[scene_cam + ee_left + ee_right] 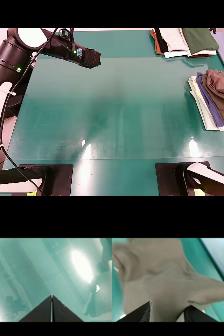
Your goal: Fold the shirts.
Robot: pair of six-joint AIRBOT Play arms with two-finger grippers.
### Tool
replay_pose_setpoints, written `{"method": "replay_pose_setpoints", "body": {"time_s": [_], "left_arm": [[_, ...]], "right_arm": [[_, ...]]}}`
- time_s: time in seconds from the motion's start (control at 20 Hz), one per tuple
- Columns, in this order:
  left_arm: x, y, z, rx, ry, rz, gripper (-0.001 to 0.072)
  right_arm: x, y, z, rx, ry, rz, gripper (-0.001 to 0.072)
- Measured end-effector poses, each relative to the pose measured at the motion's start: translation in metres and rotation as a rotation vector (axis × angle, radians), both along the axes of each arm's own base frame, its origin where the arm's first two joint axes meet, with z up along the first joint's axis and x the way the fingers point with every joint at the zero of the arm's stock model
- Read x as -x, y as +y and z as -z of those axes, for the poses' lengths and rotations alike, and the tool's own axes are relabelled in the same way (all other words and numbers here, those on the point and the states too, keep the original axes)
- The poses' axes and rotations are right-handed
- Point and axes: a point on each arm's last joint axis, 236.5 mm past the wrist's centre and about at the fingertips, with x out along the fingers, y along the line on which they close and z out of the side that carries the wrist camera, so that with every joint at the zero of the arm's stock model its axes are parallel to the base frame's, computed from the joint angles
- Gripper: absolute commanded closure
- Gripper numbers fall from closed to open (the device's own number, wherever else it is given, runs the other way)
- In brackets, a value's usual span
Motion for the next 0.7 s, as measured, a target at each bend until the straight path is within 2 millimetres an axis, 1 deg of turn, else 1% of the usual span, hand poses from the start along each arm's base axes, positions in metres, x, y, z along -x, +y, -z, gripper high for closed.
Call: {"method": "replay_pose_setpoints", "body": {"time_s": [0.05,0.15,0.2,0.3,0.4,0.45,0.55,0.6,0.65,0.7], "left_arm": [[0.000,0.000,0.000,0.000,-0.001,0.000,0.0679],[0.000,0.000,0.000,-0.001,-0.001,0.001,0.0679],[0.000,0.000,0.000,-0.001,-0.002,0.001,0.0679],[0.000,0.000,0.000,0.000,-0.003,0.000,0.0679],[-0.001,0.000,-0.001,0.001,-0.004,0.000,0.0679],[-0.001,0.000,-0.001,0.001,-0.004,0.000,0.0679],[-0.001,0.000,-0.001,0.002,-0.004,0.000,0.0679],[-0.001,0.000,-0.001,0.002,-0.005,-0.001,0.0679],[-0.001,0.000,-0.001,0.002,-0.005,-0.001,0.0679],[-0.001,0.000,-0.001,0.002,-0.006,-0.001,0.0679]], "right_arm": [[0.011,-0.005,0.004,-0.001,0.017,0.025,0.0168],[0.031,-0.015,0.002,0.007,0.033,0.074,0.0151],[0.038,-0.020,-0.003,0.017,0.032,0.093,0.0151],[0.047,-0.028,-0.019,0.042,0.018,0.130,0.0152],[0.045,-0.029,-0.038,0.061,-0.021,0.142,0.0152],[0.035,-0.025,-0.049,0.063,-0.058,0.127,0.0152],[0.005,-0.004,-0.069,0.041,-0.149,0.055,0.0153],[-0.013,0.013,-0.076,0.020,-0.188,0.003,0.0154],[-0.033,0.034,-0.083,-0.005,-0.222,-0.066,0.0155],[-0.054,0.062,-0.088,-0.035,-0.249,-0.147,0.0155]]}}
